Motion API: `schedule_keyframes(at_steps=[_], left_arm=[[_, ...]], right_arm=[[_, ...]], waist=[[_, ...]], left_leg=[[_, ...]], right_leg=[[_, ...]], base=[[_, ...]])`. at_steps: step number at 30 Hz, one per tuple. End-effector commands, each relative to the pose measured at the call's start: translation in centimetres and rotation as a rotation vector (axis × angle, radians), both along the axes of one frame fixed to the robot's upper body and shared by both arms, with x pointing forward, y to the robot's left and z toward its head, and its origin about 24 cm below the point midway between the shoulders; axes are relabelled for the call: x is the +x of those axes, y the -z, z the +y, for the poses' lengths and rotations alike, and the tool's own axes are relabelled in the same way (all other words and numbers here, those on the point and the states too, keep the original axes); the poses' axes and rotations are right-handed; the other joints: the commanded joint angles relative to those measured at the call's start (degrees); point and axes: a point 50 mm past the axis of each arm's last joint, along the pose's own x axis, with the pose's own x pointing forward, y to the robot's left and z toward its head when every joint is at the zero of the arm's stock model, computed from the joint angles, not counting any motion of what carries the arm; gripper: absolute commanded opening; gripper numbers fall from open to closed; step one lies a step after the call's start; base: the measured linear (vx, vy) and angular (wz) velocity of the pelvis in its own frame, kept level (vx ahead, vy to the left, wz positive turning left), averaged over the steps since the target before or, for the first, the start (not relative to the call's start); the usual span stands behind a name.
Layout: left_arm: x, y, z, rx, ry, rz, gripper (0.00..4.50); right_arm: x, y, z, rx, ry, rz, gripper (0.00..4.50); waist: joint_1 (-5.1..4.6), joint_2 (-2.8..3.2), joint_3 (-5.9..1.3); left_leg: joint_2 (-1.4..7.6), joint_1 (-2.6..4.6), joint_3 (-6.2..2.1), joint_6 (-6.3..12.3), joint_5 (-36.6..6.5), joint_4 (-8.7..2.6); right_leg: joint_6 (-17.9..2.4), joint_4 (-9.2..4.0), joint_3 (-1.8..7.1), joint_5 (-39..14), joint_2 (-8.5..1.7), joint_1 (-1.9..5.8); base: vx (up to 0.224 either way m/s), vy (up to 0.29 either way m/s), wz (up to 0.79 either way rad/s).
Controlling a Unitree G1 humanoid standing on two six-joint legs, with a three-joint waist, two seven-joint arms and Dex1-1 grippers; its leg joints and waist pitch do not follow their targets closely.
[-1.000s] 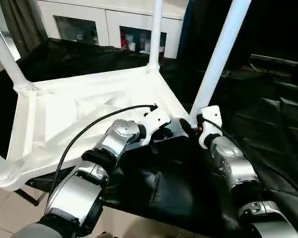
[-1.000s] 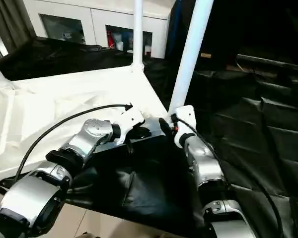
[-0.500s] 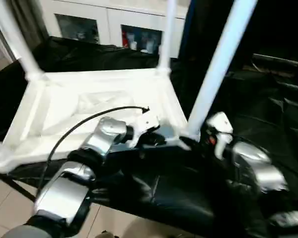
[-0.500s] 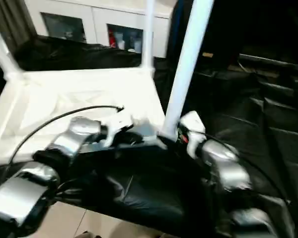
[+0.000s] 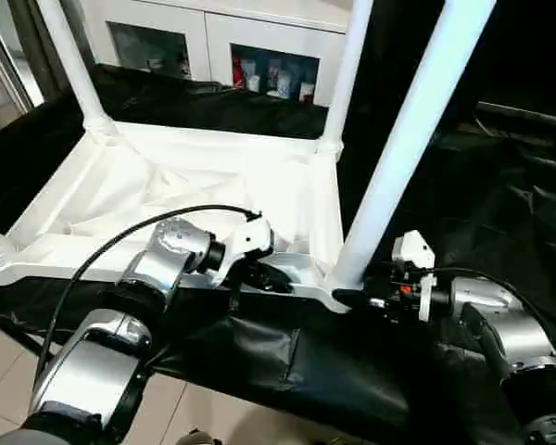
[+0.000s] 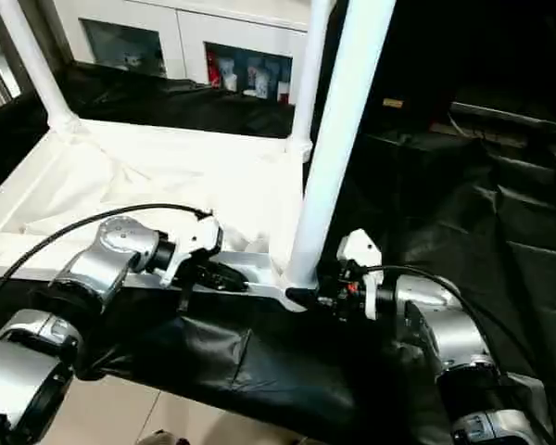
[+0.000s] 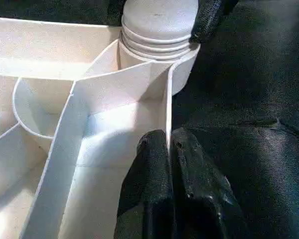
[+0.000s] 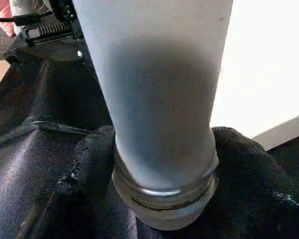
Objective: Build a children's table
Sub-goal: Rotate leg to tighten
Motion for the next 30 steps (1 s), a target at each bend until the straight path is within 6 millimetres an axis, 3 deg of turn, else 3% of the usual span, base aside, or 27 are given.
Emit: schedule_keyframes(at_steps=[1,6,10,11,12,15,20,21,26,30], left_arm=[[-0.1,0.2,-0.5,-0.041,-0.032,-0.013,0.0],[0.5,0.5,-1.1,-0.031,-0.122,-0.07,0.0],[1.6,0.6,-3.7,-0.062,-0.304,-0.132,0.0],[1.6,0.6,-3.7,-0.063,-0.307,-0.133,0.0],[1.8,0.7,-5.0,-0.069,-0.357,-0.153,0.0],[1.6,0.8,-7.8,-0.097,-0.413,-0.152,0.0],[0.6,1.2,-9.9,-0.112,-0.374,-0.139,0.0],[0.6,1.3,-10.1,-0.11,-0.366,-0.143,0.0],[1.1,0.9,-9.1,-0.108,-0.369,-0.156,0.0],[1.3,0.4,-7.7,-0.132,-0.32,-0.146,0.0]], right_arm=[[-0.5,0.3,0.9,0.024,-0.041,0.018,2.78],[0.1,1.1,0.8,-0.008,0.077,0.012,2.75],[1.7,2.8,1.0,-0.067,0.403,0.006,2.73],[1.7,2.8,1.0,-0.066,0.412,0.008,2.73],[2.4,3.3,1.4,-0.059,0.554,0.031,2.72],[3.5,3.5,2.9,-0.028,0.744,0.085,2.72],[4.0,3.6,4.9,-0.052,0.753,0.053,2.72],[4.0,3.5,5.5,-0.061,0.727,0.027,3.07],[4.2,3.1,5.7,-0.097,0.683,-0.045,3.64],[4.3,2.4,4.3,-0.08,0.604,-0.083,3.64]], waist=[[0.27,-0.83,-3.05],[0.08,-0.93,-2.84],[-0.69,-0.98,-2.76],[-0.77,-1.02,-2.83],[-1.07,-0.94,-2.71],[-1.48,-0.61,-2.93],[-1.47,-0.52,-3.09],[-1.5,-0.56,-3.12],[-1.5,-0.64,-2.99],[-1.39,-0.67,-3.07]], left_leg=[[1.73,0.28,-0.48,4.08,-11.07,-3.42],[1.62,0.37,-0.6,3.29,-12.6,-3.57],[1.31,0.53,-0.91,1.17,-14.85,-3.84],[1.33,0.67,-0.91,0.92,-14.83,-3.83],[1.27,0.63,-0.92,1.22,-15.51,-3.85],[1.18,0.69,-0.96,0.67,-15.04,-3.87],[1.02,0.36,-0.82,1.75,-13.44,-3.69],[0.99,0.33,-0.8,2.26,-13.35,-3.65],[1.04,0.32,-0.86,2.48,-14.22,-3.76],[1.09,0.34,-0.77,3.17,-14.34,-3.67]], right_leg=[[-13.67,-3.61,1.85,-10.71,-3.45,2.71],[-12.35,-4.12,1.91,-14.52,-3.54,2.4],[-10.08,-4.78,1.87,-21.1,-3.55,2.19],[-9.86,-4.85,1.88,-21.2,-3.51,2.14],[-9.61,-5.03,1.99,-21.63,-3.48,2.0],[-9.65,-4.93,2.01,-20.42,-3.31,1.94],[-10.59,-4.7,2.05,-15.36,-3.21,2.36],[-10.51,-4.68,2.01,-15.05,-3.28,2.39],[-9.81,-4.89,1.96,-17.75,-3.39,2.31],[-9.96,-4.89,2.03,-16.86,-3.31,2.33]], base=[[0.0,0.0,0.0],[0.0,0.0,0.0],[0.0,0.0,0.0],[0.0,0.0,0.0],[0.0,0.0,0.0],[0.0,0.0,0.0],[0.0,0.0,0.0],[0.0,0.0,0.0],[0.0,0.0,0.0],[0.0,0.0,0.0]])
